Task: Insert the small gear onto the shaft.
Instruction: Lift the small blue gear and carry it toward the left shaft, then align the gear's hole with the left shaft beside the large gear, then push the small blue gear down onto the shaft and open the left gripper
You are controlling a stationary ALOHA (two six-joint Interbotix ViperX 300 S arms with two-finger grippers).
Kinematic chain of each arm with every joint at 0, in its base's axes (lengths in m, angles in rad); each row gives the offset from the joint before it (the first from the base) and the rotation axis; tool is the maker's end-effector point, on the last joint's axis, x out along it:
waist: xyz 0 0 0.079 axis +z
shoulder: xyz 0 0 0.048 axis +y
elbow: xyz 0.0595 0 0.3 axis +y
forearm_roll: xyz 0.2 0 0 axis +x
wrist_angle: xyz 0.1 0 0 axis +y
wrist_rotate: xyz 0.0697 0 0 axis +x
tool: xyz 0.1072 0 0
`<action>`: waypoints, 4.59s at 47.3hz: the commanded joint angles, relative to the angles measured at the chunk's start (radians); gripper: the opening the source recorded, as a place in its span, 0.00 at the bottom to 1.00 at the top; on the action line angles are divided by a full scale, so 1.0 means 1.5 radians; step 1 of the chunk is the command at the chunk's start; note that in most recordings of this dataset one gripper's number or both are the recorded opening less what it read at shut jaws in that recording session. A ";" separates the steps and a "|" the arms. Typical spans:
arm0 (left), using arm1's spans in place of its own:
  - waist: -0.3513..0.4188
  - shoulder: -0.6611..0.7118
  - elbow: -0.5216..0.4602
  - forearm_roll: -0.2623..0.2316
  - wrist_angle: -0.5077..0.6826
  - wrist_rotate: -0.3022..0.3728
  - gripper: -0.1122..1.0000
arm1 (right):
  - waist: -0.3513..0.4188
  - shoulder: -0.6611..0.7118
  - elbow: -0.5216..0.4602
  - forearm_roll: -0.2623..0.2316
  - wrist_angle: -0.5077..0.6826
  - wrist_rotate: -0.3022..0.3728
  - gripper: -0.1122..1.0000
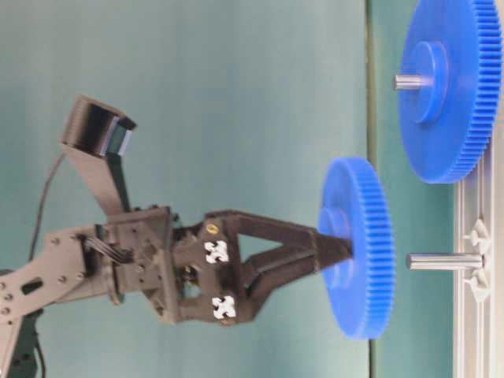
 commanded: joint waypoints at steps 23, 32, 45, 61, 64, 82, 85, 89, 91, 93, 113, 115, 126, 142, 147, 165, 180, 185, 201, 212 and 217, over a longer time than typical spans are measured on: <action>0.002 -0.019 0.022 0.003 -0.033 -0.001 0.72 | 0.000 0.003 -0.008 0.001 -0.002 0.006 0.10; 0.002 -0.015 0.034 0.003 -0.048 -0.002 0.72 | 0.000 0.003 -0.008 0.001 -0.003 0.006 0.10; 0.003 -0.006 0.059 0.003 -0.062 -0.001 0.72 | -0.001 0.003 -0.007 0.001 -0.003 0.006 0.10; 0.026 -0.011 0.071 0.003 -0.067 0.003 0.72 | -0.001 0.000 -0.007 0.001 -0.002 0.006 0.10; 0.029 -0.011 0.070 0.003 -0.066 0.005 0.72 | -0.001 0.000 -0.007 0.001 -0.003 0.006 0.10; 0.031 0.003 0.047 0.003 -0.059 0.020 0.72 | -0.001 0.000 -0.007 0.001 -0.003 0.006 0.10; 0.031 0.008 0.039 0.003 -0.052 0.021 0.72 | -0.001 0.000 -0.007 0.001 -0.003 0.006 0.10; 0.031 0.014 0.029 0.003 -0.041 0.024 0.72 | -0.001 0.001 -0.007 0.001 -0.003 0.006 0.10; 0.031 0.017 0.024 0.003 -0.034 0.024 0.72 | -0.001 0.000 -0.006 0.001 -0.003 0.006 0.10; 0.031 0.019 0.021 0.003 -0.031 0.024 0.72 | -0.001 0.000 -0.007 0.001 -0.003 0.006 0.10; 0.031 0.014 0.020 0.003 -0.028 0.024 0.72 | -0.001 0.000 -0.007 0.001 -0.003 0.006 0.10; 0.031 0.014 0.020 0.003 -0.029 0.022 0.72 | -0.001 0.000 -0.007 0.001 -0.003 0.006 0.10; 0.031 0.014 0.020 0.003 -0.029 0.022 0.72 | -0.001 0.000 -0.007 0.001 -0.003 0.006 0.10; 0.031 0.011 0.020 0.003 -0.028 0.021 0.72 | 0.000 0.000 -0.007 0.001 -0.003 0.006 0.10; 0.031 0.011 0.019 0.001 -0.024 0.020 0.73 | -0.001 0.000 -0.008 0.001 -0.003 0.006 0.10; 0.021 0.003 0.006 0.003 -0.007 0.021 0.86 | -0.001 -0.001 -0.007 0.001 -0.002 0.006 0.10; 0.021 0.007 -0.012 0.003 0.002 0.020 0.84 | -0.001 0.000 -0.007 0.001 -0.002 0.006 0.10; 0.021 0.009 -0.012 0.003 0.001 0.018 0.84 | 0.000 0.000 -0.007 0.001 -0.002 0.006 0.10; 0.016 0.009 -0.012 0.001 0.010 0.016 0.84 | -0.001 -0.001 -0.007 0.001 -0.003 0.007 0.10; 0.010 0.010 -0.012 0.001 0.015 0.013 0.84 | -0.001 0.000 -0.007 0.001 -0.003 0.007 0.10; 0.007 0.009 -0.015 0.001 0.015 0.010 0.84 | -0.001 0.000 -0.006 0.001 -0.002 0.007 0.10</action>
